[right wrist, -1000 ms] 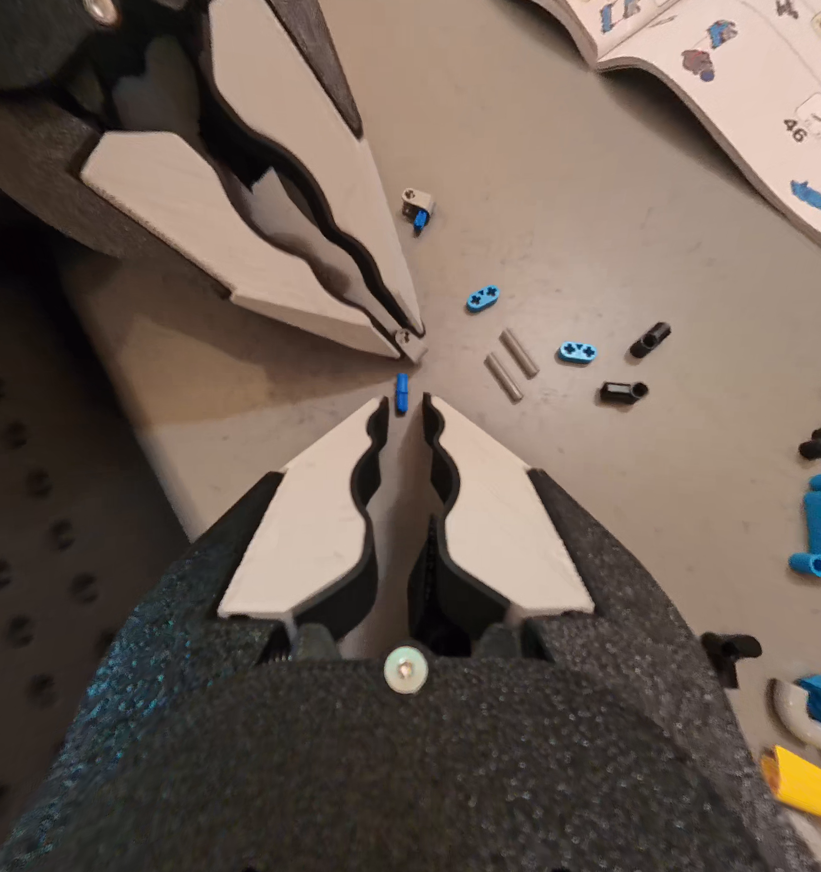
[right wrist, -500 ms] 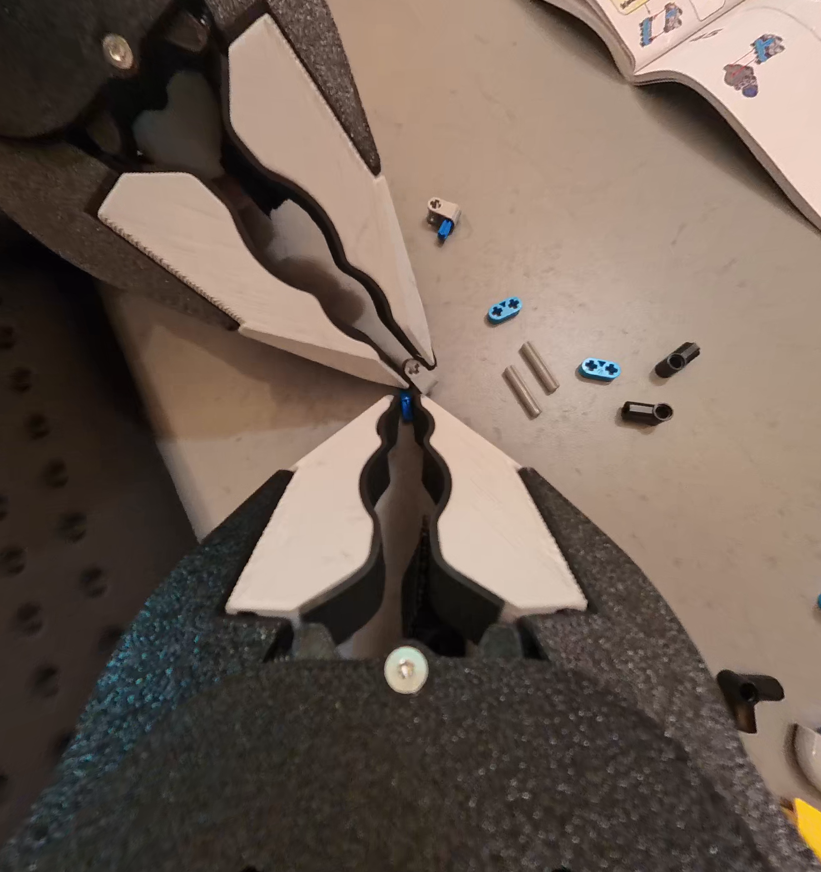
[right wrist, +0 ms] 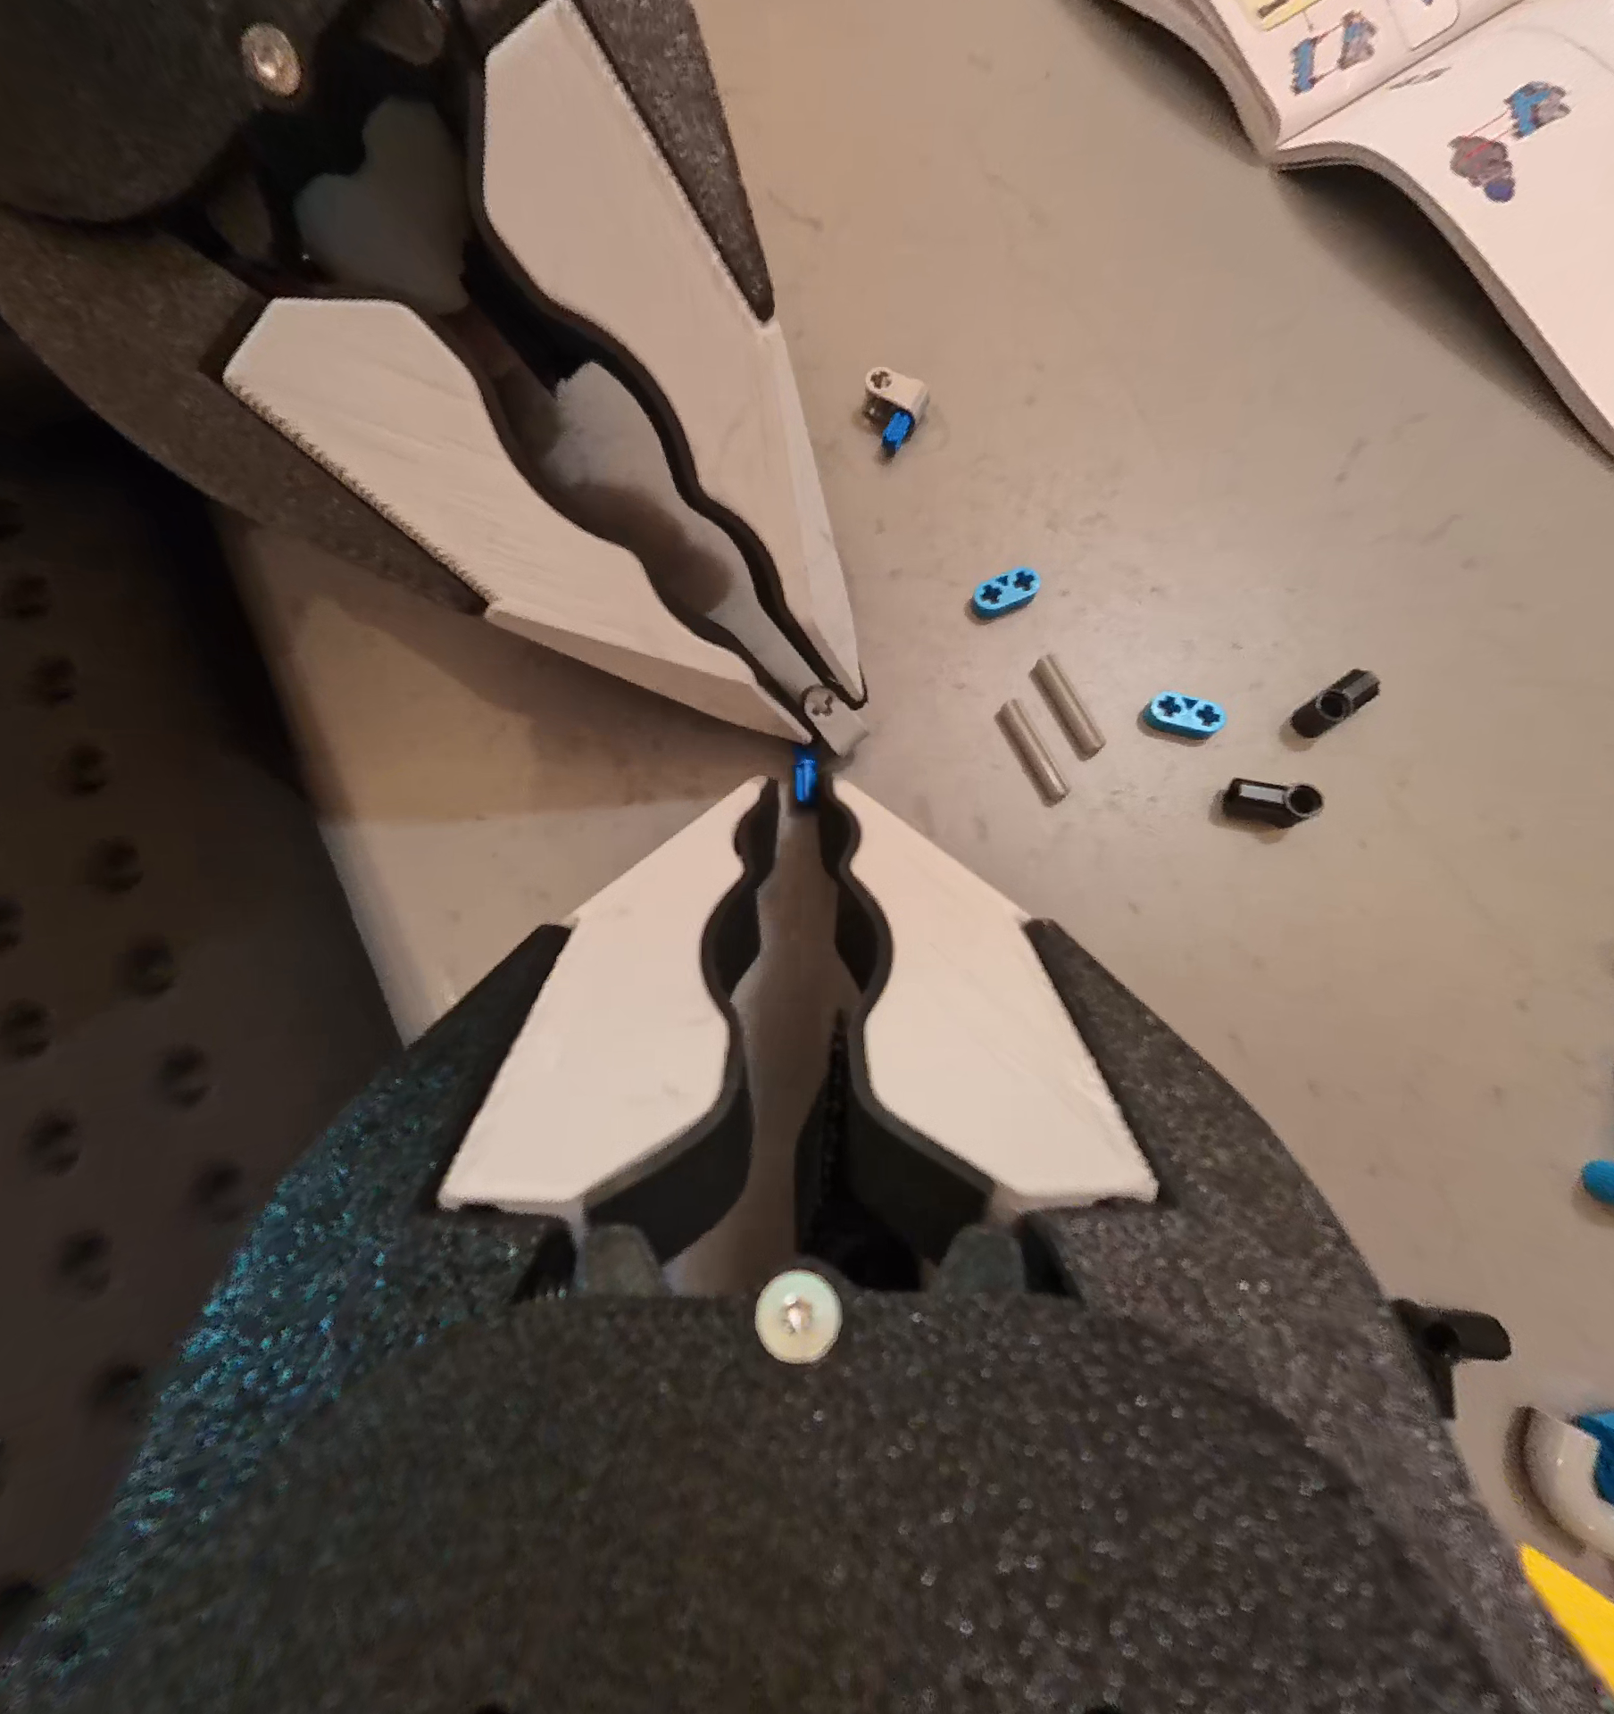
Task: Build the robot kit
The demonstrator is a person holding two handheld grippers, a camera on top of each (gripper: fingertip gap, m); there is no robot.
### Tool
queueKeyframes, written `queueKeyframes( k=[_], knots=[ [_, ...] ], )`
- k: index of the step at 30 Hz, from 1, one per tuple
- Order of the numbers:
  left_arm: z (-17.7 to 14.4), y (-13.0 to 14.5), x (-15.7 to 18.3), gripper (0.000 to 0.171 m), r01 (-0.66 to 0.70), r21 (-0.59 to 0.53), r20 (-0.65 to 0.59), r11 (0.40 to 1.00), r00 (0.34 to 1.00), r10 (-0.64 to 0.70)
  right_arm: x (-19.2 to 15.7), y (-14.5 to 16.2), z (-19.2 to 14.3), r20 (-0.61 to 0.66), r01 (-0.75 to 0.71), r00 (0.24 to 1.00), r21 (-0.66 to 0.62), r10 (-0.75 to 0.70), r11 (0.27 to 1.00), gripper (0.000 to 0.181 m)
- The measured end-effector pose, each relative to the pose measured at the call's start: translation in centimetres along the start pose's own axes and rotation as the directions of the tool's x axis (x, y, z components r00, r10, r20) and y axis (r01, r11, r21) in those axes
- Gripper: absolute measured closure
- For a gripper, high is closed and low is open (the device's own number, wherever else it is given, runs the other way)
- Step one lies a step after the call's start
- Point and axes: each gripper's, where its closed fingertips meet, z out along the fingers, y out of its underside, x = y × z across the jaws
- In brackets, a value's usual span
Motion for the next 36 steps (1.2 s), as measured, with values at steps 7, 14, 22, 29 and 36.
queueKeyframes(
  k=[7,14,22,29,36],
  knots=[
    [0.0,0.0,0.0,0.166,-0.005,0.001,0.006,1.000,1.000,0.005,-0.1,0.0,0.0,0.078,-0.050,0.996,0.011,0.049,0.999,0.177],
    [0.2,0.2,0.2,0.166,-0.028,-0.014,0.008,0.999,1.000,0.028,0.1,-0.8,-0.8,0.091,-0.095,0.992,0.033,0.092,0.995,0.178],
    [0.1,0.1,-0.2,0.166,-0.024,-0.011,0.024,1.000,0.999,0.024,0.9,1.0,-4.3,0.019,-0.022,0.999,-0.250,0.028,0.968,0.178],
    [-0.6,-0.3,-1.5,0.165,0.012,0.028,0.072,1.000,0.997,-0.014,0.5,7.7,-11.0,-0.070,-0.089,0.996,-0.646,0.058,0.758,0.178],
    [-0.6,-0.3,-1.6,0.165,0.011,0.028,0.081,1.000,0.997,-0.013,1.8,9.5,-12.4,-0.176,-0.175,0.982,-0.697,0.072,0.696,0.177]
  ],
)
